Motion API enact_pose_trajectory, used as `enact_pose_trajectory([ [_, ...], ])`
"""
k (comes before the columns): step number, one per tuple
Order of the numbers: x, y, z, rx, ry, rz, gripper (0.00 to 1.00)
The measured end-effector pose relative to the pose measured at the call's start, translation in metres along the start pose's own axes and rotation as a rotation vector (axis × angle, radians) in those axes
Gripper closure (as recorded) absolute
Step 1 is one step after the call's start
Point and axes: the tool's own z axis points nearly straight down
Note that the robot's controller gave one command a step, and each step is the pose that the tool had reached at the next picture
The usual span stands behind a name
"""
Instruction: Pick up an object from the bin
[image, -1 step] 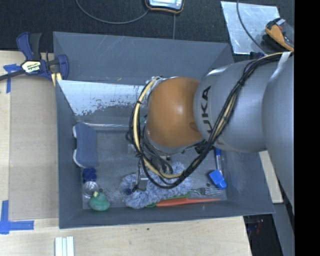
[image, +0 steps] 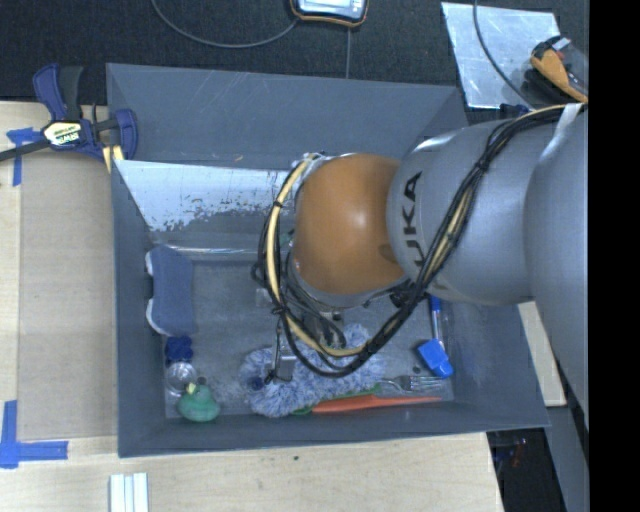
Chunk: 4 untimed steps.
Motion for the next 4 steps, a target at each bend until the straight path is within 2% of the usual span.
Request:
enact_pose_trajectory([
  [1,0.018,-0.034,0.015,-0.001,-0.001,0.087,0.0],
  [2,-0.001,-0.027,0.007,-0.003,-0.006,0.086,0.0],
  [3,0.002,-0.026,0.017,-0.003,-0.009,0.1,0.0],
  [4,-0.031,-0.028,-0.005,-0.003,-0.017,-0.096,0.0],
])
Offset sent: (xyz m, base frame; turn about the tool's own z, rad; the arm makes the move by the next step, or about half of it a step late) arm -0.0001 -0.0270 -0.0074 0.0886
